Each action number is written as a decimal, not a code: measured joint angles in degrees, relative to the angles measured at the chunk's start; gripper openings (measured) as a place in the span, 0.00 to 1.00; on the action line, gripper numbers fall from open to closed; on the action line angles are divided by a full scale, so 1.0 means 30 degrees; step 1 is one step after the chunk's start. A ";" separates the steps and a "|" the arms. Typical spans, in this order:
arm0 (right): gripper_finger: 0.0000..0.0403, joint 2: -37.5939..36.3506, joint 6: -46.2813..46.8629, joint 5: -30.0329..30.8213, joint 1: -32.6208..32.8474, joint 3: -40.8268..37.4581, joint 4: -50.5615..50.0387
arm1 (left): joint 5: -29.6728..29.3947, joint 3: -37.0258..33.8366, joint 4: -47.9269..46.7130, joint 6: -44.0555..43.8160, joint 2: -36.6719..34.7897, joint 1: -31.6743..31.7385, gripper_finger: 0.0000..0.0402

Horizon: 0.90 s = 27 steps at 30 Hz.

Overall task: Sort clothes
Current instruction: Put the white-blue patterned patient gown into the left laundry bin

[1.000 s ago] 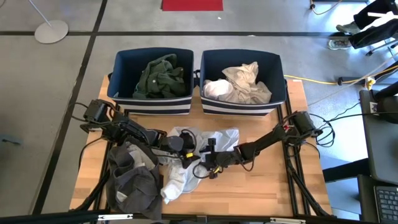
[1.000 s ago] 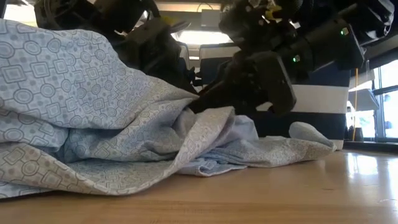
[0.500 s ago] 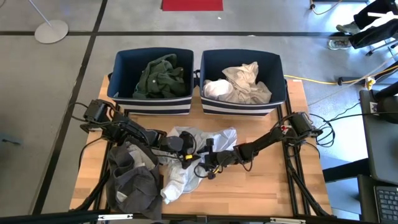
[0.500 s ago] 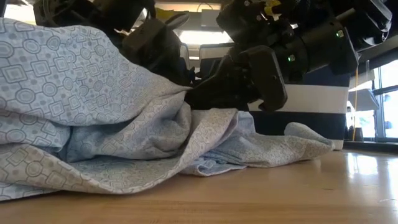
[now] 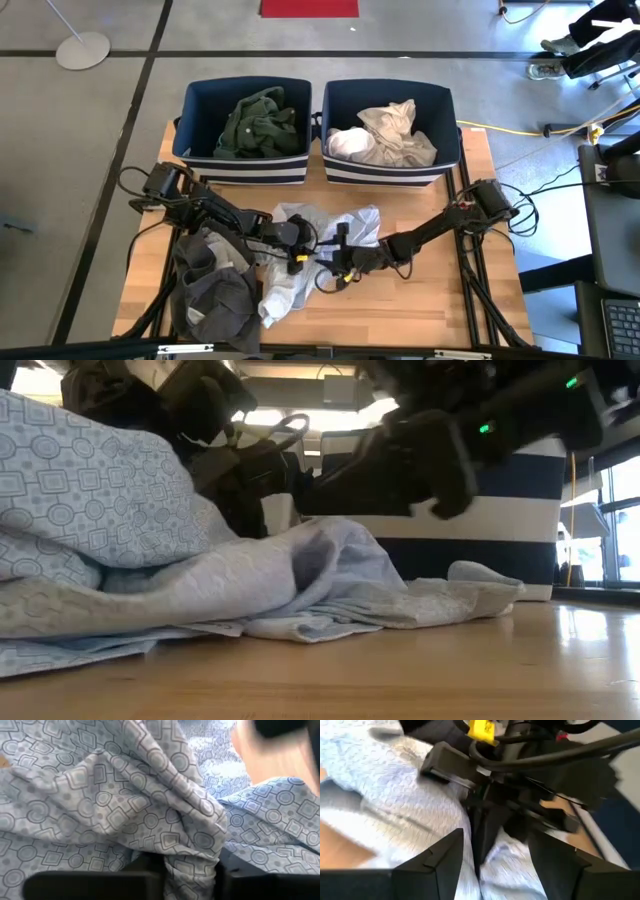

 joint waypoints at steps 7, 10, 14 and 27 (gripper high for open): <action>0.55 -0.2291 0.1256 0.4389 0.1847 0.0000 -0.5515 | -0.0057 0.0132 -0.1647 0.0288 -0.0197 0.0022 0.09; 0.55 -0.2685 0.2896 0.6126 0.2495 -0.0036 -0.7850 | -0.0601 0.0632 -0.3160 0.0618 -0.0720 -0.0134 0.09; 0.55 -0.2800 0.5138 0.7817 0.3050 -0.0036 -1.0233 | -0.1875 0.1948 -0.6721 0.1653 -0.1822 -0.0564 0.09; 0.55 -0.2785 1.1219 0.8807 0.3107 -0.0044 -1.4568 | -0.9593 0.7652 -1.7905 0.3697 -0.5651 -0.1987 0.09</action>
